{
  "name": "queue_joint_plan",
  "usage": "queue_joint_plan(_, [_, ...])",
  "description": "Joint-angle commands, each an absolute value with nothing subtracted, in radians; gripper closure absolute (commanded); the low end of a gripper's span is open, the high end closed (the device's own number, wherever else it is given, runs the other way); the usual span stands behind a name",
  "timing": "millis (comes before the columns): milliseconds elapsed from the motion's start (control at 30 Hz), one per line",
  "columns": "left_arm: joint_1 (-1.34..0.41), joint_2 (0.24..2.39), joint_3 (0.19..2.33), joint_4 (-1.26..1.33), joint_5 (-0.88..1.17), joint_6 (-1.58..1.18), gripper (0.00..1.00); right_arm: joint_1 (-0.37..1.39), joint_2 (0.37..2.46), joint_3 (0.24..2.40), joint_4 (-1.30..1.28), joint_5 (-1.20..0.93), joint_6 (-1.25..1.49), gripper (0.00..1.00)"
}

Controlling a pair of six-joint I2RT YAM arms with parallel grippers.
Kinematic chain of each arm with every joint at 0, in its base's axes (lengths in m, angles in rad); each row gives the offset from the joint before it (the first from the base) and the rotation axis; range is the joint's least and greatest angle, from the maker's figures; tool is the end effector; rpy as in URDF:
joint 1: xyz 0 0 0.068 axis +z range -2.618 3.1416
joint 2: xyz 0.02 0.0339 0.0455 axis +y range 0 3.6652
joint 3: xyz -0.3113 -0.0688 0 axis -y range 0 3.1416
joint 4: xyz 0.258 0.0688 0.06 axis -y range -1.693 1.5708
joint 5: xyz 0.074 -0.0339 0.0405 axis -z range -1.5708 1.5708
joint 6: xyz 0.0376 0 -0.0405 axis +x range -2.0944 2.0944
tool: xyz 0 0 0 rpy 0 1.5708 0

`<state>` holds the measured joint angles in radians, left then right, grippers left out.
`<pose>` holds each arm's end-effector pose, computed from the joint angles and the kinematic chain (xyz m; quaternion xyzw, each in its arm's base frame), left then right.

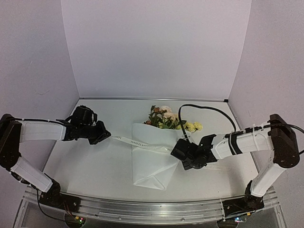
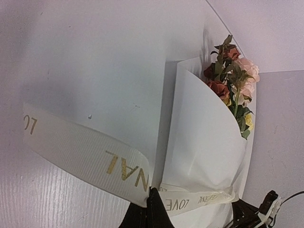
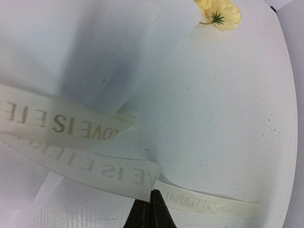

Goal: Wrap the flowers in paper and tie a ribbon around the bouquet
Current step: Tie the ribbon around the folded bouquet.

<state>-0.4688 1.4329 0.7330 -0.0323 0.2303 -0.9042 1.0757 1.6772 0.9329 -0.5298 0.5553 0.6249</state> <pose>0.2597 -0.1412 0.2276 -0.1503 0.8960 -0.3375 0.2463 0.1668 0.2673 0.1911 -0.1731 0.9361 -0.0720 0.2975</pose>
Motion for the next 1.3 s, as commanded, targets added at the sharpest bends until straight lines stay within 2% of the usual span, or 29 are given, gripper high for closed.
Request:
queue_joint_plan(0, [-0.444,1.376,0.693,-0.074,0.174,-0.921,1.0,1.024,1.632,0.926,-0.617,0.53,0.715,1.0])
queue_joint_plan(433, [-0.333,1.259,0.55,-0.144,0.044,-0.969,1.0,0.889,1.604,0.891,-0.683,0.401,0.804,1.0])
queue_joint_plan(600, [-0.257,1.273,0.515,-0.104,0.091,-0.986,1.0,0.825,1.6,0.873,-0.702,0.366,0.857,1.0])
queue_joint_plan(900, [-0.243,1.278,0.53,-0.119,0.122,-0.906,1.0,0.796,1.6,0.908,-0.746,0.378,0.855,1.0])
queue_joint_plan(1067, [-0.283,1.235,0.548,0.065,0.369,-0.831,1.0,0.833,1.597,0.941,-0.708,0.348,0.778,1.0])
queue_joint_plan(1200, [-0.405,1.248,0.601,0.15,0.492,-0.799,1.0,0.887,1.632,1.007,-0.709,0.346,0.759,1.0])
queue_joint_plan(1267, [-0.476,1.228,0.627,0.12,0.485,-0.775,1.0,0.894,1.636,1.017,-0.723,0.355,0.778,1.0])
